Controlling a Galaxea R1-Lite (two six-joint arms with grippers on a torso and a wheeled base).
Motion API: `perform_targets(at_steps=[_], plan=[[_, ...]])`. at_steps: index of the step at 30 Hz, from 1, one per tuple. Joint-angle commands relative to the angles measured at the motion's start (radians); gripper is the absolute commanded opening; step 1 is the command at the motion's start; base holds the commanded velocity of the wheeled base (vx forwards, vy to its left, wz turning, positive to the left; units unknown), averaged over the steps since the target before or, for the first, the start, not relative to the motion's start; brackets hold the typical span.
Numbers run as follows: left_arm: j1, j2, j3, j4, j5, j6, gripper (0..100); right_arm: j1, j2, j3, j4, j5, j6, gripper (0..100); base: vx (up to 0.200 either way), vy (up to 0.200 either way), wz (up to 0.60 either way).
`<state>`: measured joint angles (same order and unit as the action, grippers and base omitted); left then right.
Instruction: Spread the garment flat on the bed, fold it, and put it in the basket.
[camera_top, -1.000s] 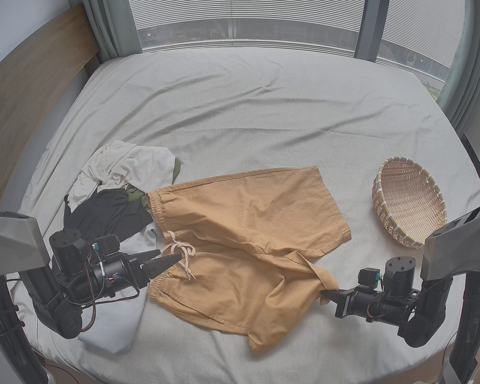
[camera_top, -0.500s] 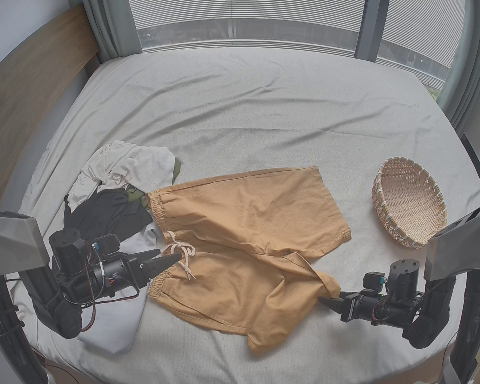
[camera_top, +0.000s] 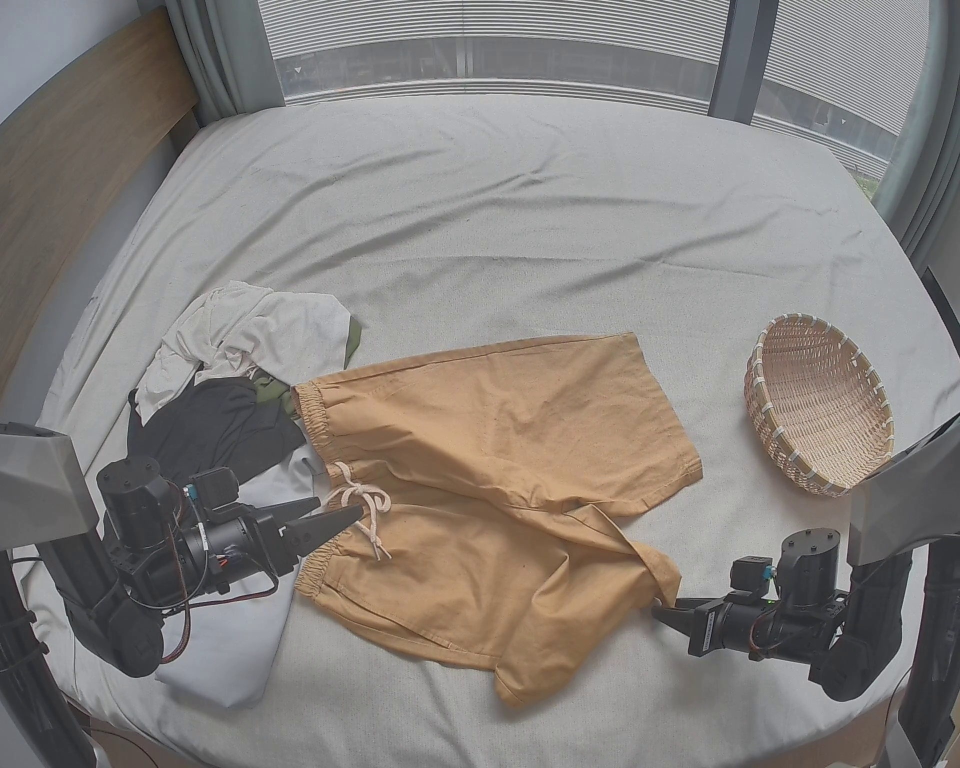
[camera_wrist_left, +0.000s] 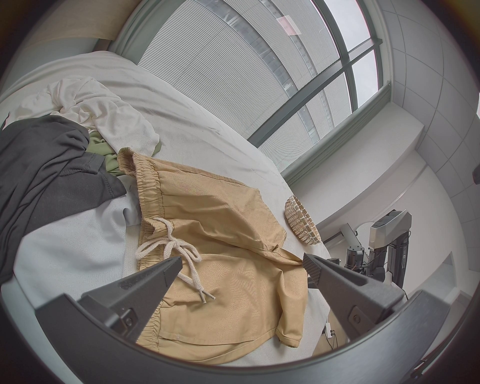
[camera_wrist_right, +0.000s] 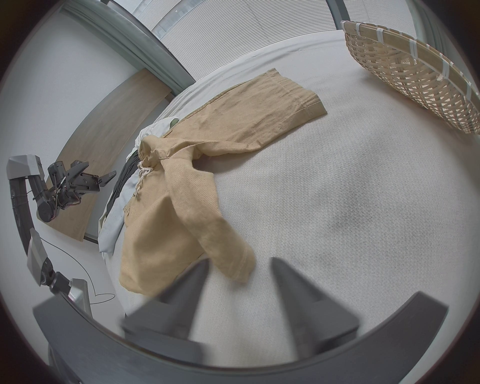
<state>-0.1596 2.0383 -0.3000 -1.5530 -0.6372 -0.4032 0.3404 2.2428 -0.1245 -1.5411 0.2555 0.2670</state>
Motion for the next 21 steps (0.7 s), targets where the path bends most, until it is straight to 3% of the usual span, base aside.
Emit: perform_targets(at_steps=[1, 8, 13, 21], plan=[[0.0, -0.001, 0.001, -0.002, 0.001, 0.0, 100, -0.009, 0.009, -0.006, -0.001, 0.001, 0.0, 0, 0.0, 0.0, 0.0], [-0.001, -0.001, 0.001, -0.002, 0.001, 0.0, 100, -0.072, -0.046, -0.006, -0.001, 0.001, 0.001, 0, 0.0, 0.0, 0.0], [0.0, -0.001, -0.001, -0.002, 0.001, 0.0, 100, -0.17, -0.117, -0.017, 0.001, 0.005, -0.014, 0, 0.0, 0.0, 0.0], [0.003, 0.0, -0.004, -0.002, 0.001, 0.006, 100, -0.17, -0.083, -0.129, 0.001, 0.008, -0.02, 0, 0.0, 0.0, 0.0]])
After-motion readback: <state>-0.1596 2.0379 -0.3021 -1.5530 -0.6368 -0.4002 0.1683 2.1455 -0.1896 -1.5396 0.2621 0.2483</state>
